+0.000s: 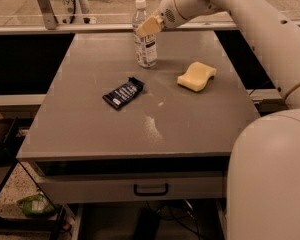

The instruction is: Move blue plastic bottle near sponge

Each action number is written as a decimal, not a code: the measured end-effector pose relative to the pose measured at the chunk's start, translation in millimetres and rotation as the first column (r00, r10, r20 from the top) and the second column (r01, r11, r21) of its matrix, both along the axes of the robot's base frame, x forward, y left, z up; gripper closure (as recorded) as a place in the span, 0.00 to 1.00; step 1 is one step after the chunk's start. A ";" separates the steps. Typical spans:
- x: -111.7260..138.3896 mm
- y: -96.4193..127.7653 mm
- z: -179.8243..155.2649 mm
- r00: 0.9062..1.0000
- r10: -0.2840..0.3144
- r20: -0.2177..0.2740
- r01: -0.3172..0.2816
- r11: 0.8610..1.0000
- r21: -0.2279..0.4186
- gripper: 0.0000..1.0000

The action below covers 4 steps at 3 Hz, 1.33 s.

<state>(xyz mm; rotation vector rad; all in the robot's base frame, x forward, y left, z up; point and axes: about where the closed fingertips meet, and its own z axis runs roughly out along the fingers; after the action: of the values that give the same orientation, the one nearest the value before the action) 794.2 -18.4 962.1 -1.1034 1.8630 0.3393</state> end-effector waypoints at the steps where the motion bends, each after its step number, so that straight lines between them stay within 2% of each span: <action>1: -9.5 -27.1 -1.2 0.997 -0.072 -0.012 0.072 0.997 -0.015 1.00; 2: -22.1 -52.5 -1.8 0.990 -0.137 -0.029 0.136 0.990 -0.030 1.00; 3: -40.3 -76.8 -2.3 0.977 -0.206 -0.052 0.204 0.978 -0.031 1.00; 4: -61.9 -91.8 -9.6 0.959 -0.270 -0.089 0.270 0.963 -0.005 1.00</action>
Offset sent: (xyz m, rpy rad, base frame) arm -0.0422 -0.0898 0.0021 -0.0419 0.0469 -0.2274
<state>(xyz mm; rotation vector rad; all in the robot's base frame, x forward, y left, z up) 732.3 -110.2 952.5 -0.8259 2.0598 0.2394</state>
